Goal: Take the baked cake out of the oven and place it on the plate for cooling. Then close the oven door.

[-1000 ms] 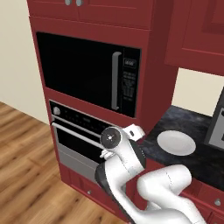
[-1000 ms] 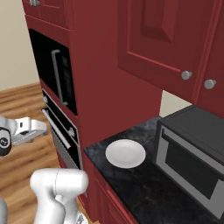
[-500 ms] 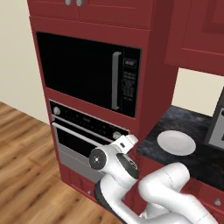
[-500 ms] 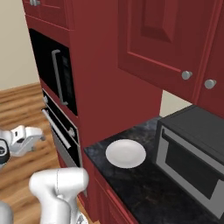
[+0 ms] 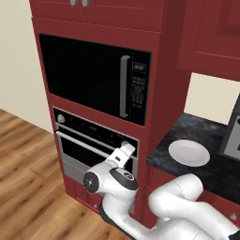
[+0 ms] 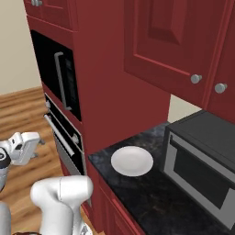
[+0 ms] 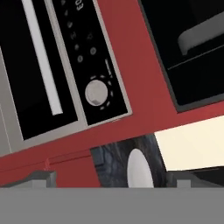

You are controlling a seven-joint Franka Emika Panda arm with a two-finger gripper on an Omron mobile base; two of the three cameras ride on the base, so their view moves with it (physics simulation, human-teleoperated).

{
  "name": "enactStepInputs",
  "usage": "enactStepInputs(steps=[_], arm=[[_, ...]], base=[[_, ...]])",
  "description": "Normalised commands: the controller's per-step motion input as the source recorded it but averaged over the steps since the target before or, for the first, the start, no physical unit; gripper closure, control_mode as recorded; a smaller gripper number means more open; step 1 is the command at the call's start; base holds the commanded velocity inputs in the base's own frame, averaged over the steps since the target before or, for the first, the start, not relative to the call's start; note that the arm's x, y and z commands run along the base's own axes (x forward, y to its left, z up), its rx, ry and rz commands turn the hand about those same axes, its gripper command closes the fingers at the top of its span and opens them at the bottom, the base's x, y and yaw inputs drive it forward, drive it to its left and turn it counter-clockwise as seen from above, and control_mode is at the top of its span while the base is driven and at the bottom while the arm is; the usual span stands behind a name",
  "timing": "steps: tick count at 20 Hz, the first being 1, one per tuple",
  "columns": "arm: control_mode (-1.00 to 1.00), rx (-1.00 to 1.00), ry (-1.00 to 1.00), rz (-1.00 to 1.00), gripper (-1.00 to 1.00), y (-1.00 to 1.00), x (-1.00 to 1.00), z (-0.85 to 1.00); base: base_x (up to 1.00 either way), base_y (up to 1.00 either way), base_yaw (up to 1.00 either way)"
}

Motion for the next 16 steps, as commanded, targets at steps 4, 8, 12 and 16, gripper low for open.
enactStepInputs(steps=[4, 8, 12, 16], arm=[[-1.0, -0.06, 0.02, 0.0, -1.0, 0.11, 0.44, -0.13], [-1.0, -0.03, 0.01, 0.0, -1.0, 0.0, 0.37, -0.26], [-1.0, -0.05, 0.0, 0.0, -1.0, 0.02, 0.16, -0.44], [-1.0, -0.05, 0.0, 0.0, -1.0, 0.0, 0.07, -0.38]], base=[[0.0, 0.0, 0.0], [0.0, 0.0, 0.0], [0.0, 0.0, 0.0], [0.0, 0.0, 0.0]])
